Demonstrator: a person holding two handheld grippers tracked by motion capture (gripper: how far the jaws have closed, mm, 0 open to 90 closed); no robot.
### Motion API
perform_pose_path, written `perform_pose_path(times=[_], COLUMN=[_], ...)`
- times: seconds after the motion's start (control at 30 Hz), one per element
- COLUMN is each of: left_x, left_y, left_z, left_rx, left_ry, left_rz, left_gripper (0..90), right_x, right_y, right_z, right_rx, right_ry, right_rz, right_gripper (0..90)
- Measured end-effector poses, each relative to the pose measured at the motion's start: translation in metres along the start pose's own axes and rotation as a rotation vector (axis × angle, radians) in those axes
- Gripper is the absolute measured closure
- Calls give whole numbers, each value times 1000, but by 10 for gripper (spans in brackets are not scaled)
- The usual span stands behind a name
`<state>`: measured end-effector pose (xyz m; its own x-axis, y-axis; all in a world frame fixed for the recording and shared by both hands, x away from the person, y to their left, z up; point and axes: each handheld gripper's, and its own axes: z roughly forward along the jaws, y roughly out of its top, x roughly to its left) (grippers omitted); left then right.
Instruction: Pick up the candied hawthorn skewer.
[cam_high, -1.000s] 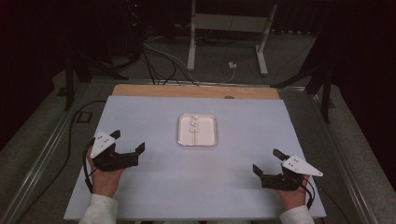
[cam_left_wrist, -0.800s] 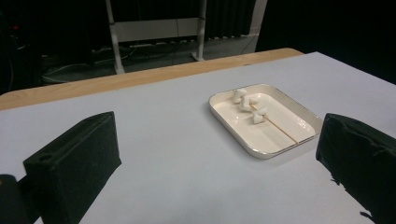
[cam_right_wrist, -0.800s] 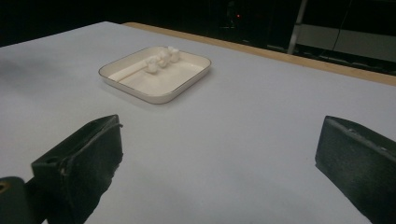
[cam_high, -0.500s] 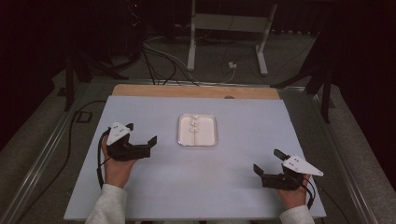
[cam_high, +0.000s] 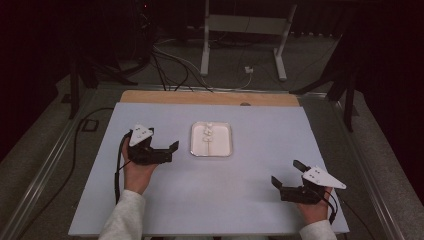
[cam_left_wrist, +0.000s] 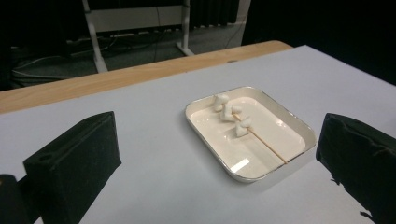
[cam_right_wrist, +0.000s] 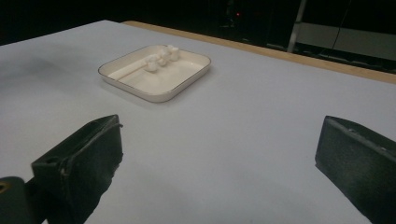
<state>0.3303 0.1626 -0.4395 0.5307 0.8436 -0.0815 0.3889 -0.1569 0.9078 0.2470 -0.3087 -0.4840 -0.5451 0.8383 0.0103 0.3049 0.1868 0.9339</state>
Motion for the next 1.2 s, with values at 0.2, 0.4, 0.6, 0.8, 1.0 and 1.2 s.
perform_pose_path(times=[0.2,0.4,0.6,0.8,1.0,1.2], left_x=[-6,-11,-15,-20,-27,-32], left_y=[1,1,1,0,-2,-2], left_z=[16,28,39,53,69,83], left_rx=[15,29,33,52,75,97], left_ry=[-3,-7,-6,-21,-34,-38], left_rz=[5,1,5,-6,-11,-11], left_gripper=[5,13,13,13,13,13], right_x=[0,0,0,0,0,0], right_y=[0,0,0,0,-1,-1], right_z=[0,-1,0,0,0,-1], right_rx=[-1,0,2,2,3,3], right_ry=[-1,0,0,0,0,-1], right_rz=[1,2,-1,-1,-3,-2], right_gripper=[11,11,11,11,11,11])
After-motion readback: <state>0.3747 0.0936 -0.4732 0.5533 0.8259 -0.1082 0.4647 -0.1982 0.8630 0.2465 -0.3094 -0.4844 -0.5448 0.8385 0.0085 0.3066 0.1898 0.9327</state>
